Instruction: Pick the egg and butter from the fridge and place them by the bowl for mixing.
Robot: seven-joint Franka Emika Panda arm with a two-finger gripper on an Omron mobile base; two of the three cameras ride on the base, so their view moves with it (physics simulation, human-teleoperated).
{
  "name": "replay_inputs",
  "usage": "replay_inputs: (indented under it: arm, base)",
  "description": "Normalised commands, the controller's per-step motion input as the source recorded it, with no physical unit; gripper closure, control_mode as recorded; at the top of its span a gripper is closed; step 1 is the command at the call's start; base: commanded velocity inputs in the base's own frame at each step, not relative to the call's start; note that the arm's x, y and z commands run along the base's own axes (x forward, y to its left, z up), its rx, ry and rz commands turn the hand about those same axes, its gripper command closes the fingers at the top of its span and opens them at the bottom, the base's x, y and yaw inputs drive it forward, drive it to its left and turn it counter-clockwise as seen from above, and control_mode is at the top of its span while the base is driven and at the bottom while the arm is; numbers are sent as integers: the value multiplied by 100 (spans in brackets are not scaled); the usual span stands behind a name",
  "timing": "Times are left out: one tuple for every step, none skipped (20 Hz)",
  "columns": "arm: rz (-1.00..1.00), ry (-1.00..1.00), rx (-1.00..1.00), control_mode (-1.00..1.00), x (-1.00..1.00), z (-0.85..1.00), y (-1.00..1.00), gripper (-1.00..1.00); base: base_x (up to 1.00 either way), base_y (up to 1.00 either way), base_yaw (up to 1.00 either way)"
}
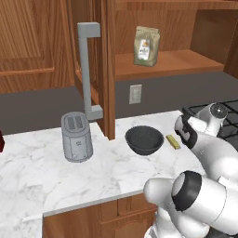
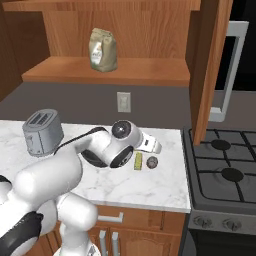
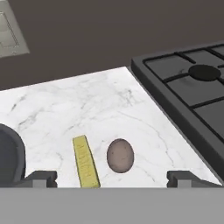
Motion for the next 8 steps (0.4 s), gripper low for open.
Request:
replay_inputs:
  arm:
    - [0,7,15,-100,-46,51,14,-100]
    - [0,7,16,-100,-47,48,16,-100]
    - [0,6,17,-100,-50,45,17,-100]
    - [0,5,17,-100,-52,44,18,-100]
    - [0,2,17,-100,-54,40,21,-100]
    - [0,1,16,-100,-55,39,23,-100]
    - [0,0,13,-100,-55,37,29,-100]
    - [-2,0,11,-100,-54,35,30,-100]
  base:
    - [0,0,0]
    - [0,0,0]
    - [0,0,0]
    - [0,0,0]
    - [0,0,0]
    - [0,0,0]
    - [0,0,0]
    - [0,0,0]
